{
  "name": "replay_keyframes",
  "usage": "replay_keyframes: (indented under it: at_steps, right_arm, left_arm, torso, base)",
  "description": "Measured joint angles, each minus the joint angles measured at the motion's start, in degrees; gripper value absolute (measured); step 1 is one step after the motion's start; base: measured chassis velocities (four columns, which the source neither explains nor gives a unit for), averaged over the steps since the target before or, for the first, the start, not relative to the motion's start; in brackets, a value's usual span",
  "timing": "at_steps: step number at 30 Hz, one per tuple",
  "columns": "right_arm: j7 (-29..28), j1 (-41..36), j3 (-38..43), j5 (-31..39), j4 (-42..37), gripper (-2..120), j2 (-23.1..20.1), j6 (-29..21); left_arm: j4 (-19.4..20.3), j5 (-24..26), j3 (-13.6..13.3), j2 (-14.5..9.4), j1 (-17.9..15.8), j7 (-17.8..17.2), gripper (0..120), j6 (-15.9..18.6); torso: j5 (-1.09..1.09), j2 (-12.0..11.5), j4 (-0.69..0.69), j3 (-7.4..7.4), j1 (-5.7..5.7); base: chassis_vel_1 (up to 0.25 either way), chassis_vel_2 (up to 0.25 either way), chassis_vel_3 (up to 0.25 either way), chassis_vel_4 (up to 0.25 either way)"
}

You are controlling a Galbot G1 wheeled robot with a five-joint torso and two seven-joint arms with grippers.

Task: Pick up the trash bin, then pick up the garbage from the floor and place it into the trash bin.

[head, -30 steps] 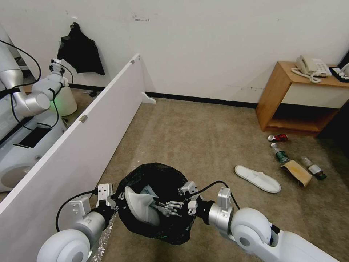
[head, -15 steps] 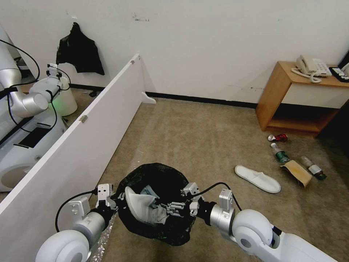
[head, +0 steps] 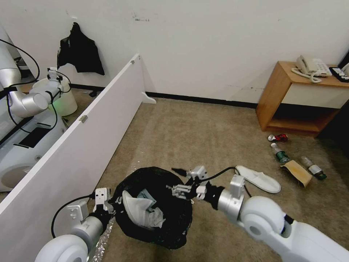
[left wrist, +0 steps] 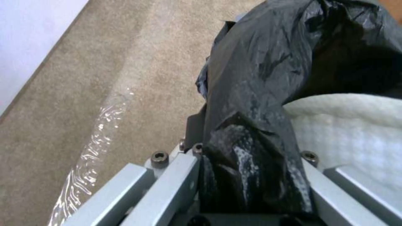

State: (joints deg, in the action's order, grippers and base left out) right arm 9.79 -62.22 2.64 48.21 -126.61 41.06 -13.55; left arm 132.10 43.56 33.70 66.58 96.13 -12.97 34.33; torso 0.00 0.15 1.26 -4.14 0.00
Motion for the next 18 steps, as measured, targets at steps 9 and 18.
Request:
replay_keyframes:
  at_steps: [9, 18]
  right_arm:
    - [1.65, -1.86, 9.46, 3.62, -2.19, 89, -2.35, 2.44]
    - [-2.01, -6.36, 16.27, 3.99, -2.55, 98, -5.06, 4.27]
  left_arm:
    - [0.84, -1.26, 0.65, 0.49, 1.49, 0.96, 4, -0.67]
    - [0.81, -3.19, 2.95, 0.29, 2.30, 2.91, 4, -2.29]
  torso:
    - [0.00, 0.00, 0.00, 0.00, 0.00]
    - [0.00, 0.00, 0.00, 0.00, 0.00]
  base:
    - [0.000, 0.000, 0.000, 0.000]
    - [0.000, 0.000, 0.000, 0.000]
